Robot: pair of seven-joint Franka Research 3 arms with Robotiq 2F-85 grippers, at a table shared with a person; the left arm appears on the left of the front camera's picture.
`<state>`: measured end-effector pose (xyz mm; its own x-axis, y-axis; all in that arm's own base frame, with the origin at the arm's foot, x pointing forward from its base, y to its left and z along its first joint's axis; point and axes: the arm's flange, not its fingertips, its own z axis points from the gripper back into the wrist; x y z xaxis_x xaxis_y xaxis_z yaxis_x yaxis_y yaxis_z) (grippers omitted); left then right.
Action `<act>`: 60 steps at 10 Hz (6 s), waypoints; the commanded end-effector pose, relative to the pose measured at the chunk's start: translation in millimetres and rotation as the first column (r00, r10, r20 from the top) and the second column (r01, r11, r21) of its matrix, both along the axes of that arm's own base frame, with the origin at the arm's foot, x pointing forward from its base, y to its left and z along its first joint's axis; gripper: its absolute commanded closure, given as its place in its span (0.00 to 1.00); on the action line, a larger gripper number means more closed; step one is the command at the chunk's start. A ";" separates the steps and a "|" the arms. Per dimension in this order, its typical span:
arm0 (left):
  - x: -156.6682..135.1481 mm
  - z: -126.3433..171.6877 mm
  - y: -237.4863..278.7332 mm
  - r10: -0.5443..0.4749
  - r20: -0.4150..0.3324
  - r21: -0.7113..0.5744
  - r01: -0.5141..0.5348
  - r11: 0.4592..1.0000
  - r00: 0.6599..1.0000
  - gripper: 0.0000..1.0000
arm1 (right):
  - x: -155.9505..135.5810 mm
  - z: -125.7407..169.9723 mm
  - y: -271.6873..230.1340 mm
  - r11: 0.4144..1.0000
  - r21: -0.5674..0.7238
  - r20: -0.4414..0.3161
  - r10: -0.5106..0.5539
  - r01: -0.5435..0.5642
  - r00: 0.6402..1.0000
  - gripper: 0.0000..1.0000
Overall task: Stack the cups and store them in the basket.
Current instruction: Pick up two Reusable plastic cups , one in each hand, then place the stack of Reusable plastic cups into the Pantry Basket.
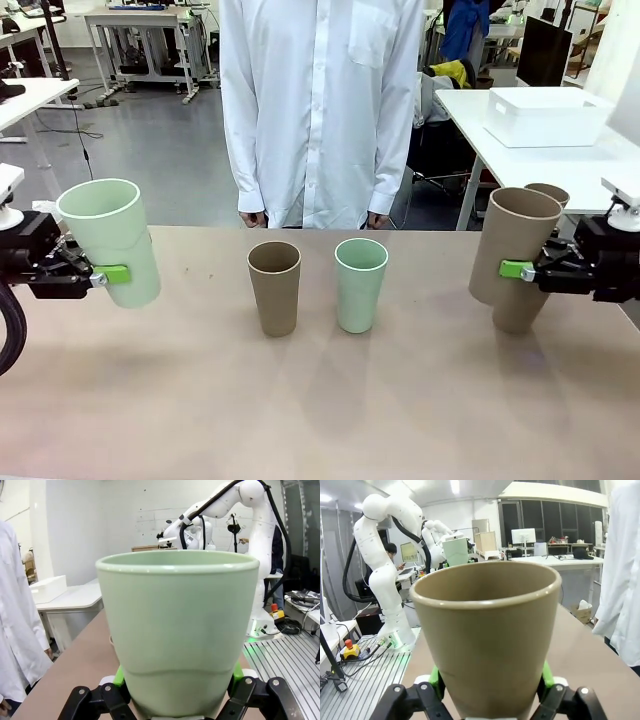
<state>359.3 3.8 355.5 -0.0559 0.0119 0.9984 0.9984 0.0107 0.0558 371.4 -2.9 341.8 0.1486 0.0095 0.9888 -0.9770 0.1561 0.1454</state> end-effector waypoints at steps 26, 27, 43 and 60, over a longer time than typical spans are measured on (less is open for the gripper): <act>0.0 -4.5 0.0 -0.003 0.014 0.000 0.003 1.000 1.000 0.15 | -6.0 -9.1 -13.1 1.000 0.020 0.009 0.010 -0.010 1.000 0.14; 0.0 -4.5 0.0 -0.003 0.014 0.000 0.003 1.000 1.000 0.15 | -6.0 -9.1 -13.1 1.000 0.020 0.009 0.010 -0.010 1.000 0.14; 0.0 -4.5 0.0 -0.003 0.014 0.000 0.003 1.000 1.000 0.15 | -6.0 -9.1 -13.1 1.000 0.020 0.009 0.010 -0.010 1.000 0.14; 0.0 -4.5 0.0 -0.003 0.014 0.000 0.003 1.000 1.000 0.15 | -6.0 -9.1 -13.1 1.000 0.020 0.009 0.010 -0.010 1.000 0.14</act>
